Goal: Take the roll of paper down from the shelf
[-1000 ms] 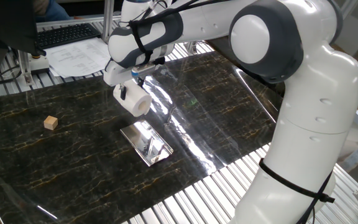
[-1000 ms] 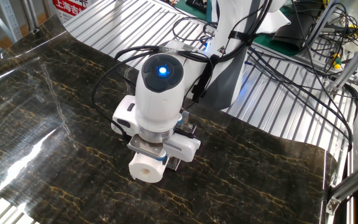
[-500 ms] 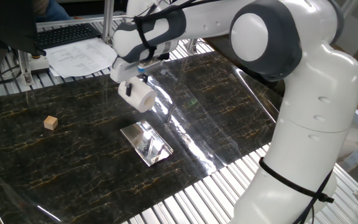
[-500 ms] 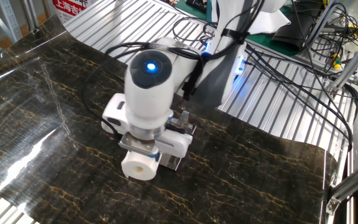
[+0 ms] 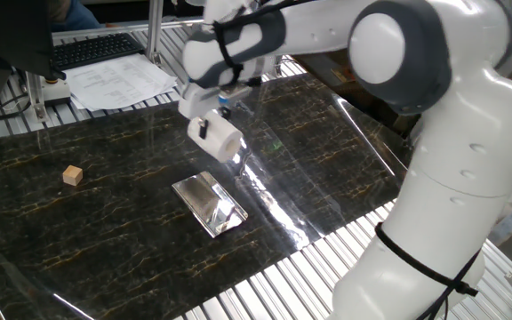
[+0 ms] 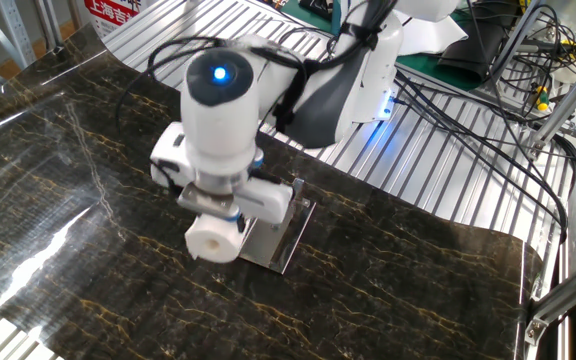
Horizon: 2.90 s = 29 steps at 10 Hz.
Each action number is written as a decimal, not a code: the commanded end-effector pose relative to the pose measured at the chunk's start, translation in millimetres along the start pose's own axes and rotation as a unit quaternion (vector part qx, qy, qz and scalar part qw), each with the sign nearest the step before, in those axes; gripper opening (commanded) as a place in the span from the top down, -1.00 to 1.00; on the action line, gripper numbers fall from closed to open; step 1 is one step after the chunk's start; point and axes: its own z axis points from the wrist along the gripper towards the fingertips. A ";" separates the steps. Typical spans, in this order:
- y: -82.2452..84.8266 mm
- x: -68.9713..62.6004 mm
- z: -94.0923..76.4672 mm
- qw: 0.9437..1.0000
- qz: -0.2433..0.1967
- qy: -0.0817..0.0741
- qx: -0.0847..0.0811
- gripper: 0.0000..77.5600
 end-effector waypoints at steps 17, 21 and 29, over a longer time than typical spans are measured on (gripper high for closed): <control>-30.8 111.5 52.9 0.996 0.087 -0.007 -0.008 0.96; -30.8 111.5 52.9 0.996 0.087 -0.006 -0.008 -1.00; -29.5 112.4 49.1 0.996 0.089 -0.006 -0.010 -1.00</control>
